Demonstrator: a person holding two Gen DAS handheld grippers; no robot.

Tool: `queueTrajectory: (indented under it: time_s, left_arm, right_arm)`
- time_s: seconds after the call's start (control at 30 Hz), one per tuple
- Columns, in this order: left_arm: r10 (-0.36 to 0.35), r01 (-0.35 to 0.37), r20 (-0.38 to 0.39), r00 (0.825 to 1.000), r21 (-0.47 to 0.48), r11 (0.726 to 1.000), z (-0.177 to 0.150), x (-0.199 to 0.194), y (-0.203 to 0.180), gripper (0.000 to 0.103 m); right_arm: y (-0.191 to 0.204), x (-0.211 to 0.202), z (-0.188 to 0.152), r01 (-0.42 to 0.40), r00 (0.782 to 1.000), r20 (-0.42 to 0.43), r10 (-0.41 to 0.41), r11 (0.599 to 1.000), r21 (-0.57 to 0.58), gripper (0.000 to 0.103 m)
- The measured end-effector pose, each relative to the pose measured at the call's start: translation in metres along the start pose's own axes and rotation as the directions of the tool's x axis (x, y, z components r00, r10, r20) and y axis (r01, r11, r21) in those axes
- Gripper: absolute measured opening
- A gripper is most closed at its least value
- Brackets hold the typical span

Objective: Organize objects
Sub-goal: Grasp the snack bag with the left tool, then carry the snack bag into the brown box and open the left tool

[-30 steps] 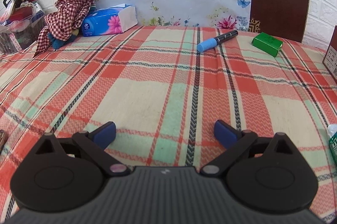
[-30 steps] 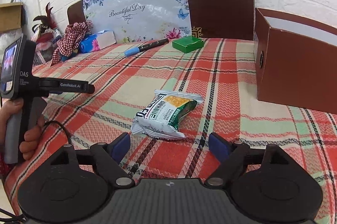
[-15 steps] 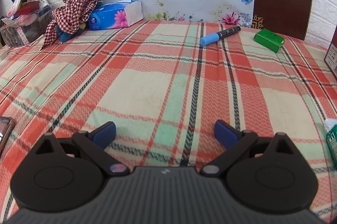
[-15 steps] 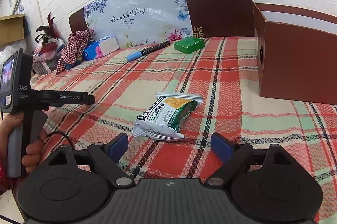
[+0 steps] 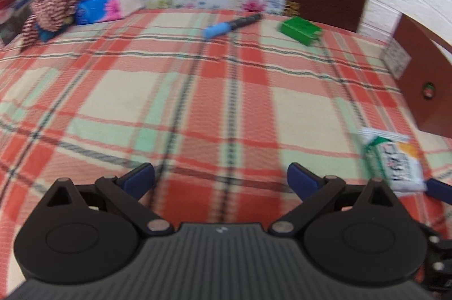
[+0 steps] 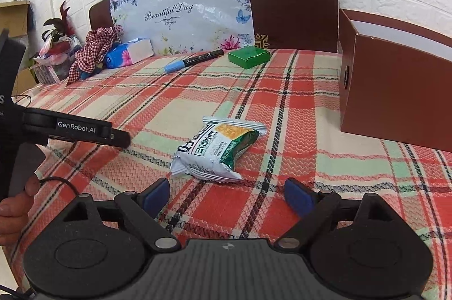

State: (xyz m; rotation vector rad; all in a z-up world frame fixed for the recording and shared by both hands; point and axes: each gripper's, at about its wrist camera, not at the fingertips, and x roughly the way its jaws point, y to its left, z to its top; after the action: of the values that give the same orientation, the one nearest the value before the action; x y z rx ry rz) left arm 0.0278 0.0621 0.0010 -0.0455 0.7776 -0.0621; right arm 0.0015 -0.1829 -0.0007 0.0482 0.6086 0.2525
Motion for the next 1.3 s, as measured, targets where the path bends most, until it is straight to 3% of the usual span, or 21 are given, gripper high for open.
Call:
queueTrajectory:
  time_s: [0.13,0.27,0.4,0.53,0.6,0.63,0.67,0.73,0.87,1.0,1.1,1.2,1.3]
  left_arm:
    - [-0.099,0.1,-0.019,0.995,0.012,0.995,0.0,0.001,-0.019,0.101]
    - [-0.191,0.189,-0.04,0.981,-0.061,0.98,0.006,0.002,-0.016,0.101]
    - [-0.323,0.312,-0.055,0.945,-0.157,0.937,0.014,0.0,-0.014,0.1]
    - [-0.407,0.4,-0.062,0.911,-0.101,0.911,0.021,-0.004,-0.047,0.099]
    - [-0.424,0.42,-0.11,0.899,-0.053,0.906,0.022,0.002,-0.069,0.087]
    - [-0.409,0.411,-0.154,0.899,-0.022,0.911,0.022,0.008,-0.081,0.079]
    - [-0.381,0.391,-0.206,0.901,0.012,0.92,0.019,0.017,-0.091,0.061]
    - [-0.326,0.348,-0.184,0.927,0.099,0.932,0.015,0.016,-0.105,0.051]
    - [-0.312,0.332,-0.173,0.934,0.1,0.938,0.023,0.006,-0.108,0.045]
    - [-0.369,0.373,-0.058,0.928,0.171,0.912,0.052,-0.026,-0.13,0.045]
    - [-0.415,0.397,0.015,0.909,0.267,0.878,0.076,-0.043,-0.165,0.045]
    - [-0.47,0.433,0.029,0.882,0.34,0.835,0.1,-0.042,-0.207,0.046]
    - [-0.491,0.441,0.03,0.871,0.396,0.805,0.118,-0.025,-0.251,0.048]
  right_arm:
    - [-0.001,-0.001,-0.001,0.008,1.0,-0.002,-0.008,1.0,-0.008,0.088]
    - [0.0,-0.002,-0.002,0.014,1.0,-0.003,-0.014,1.0,-0.019,0.088]
    - [0.003,0.001,0.0,0.016,1.0,-0.01,-0.017,0.999,-0.041,0.09]
    - [0.006,0.006,0.007,0.021,1.0,-0.012,-0.021,0.999,-0.041,0.089]
    - [0.008,0.012,0.011,0.021,1.0,-0.012,-0.022,0.998,-0.054,0.086]
    - [0.009,0.017,0.014,0.012,1.0,-0.019,-0.013,0.998,-0.06,0.077]
    - [0.01,0.021,0.016,0.006,1.0,-0.022,-0.008,0.998,-0.07,0.072]
    - [0.016,0.026,0.019,-0.019,1.0,-0.017,0.017,0.995,-0.1,0.044]
    - [0.019,0.013,0.022,0.005,0.998,0.064,0.004,0.991,-0.13,0.04]
    - [0.01,-0.02,0.04,0.144,0.96,0.263,-0.098,0.976,-0.162,0.04]
    - [-0.017,-0.039,0.06,0.228,0.919,0.355,-0.172,0.966,-0.123,0.04]
    - [-0.051,-0.045,0.075,0.305,0.882,0.396,-0.257,0.95,-0.064,0.04]
    - [-0.086,-0.036,0.089,0.354,0.861,0.39,-0.326,0.935,0.001,0.043]
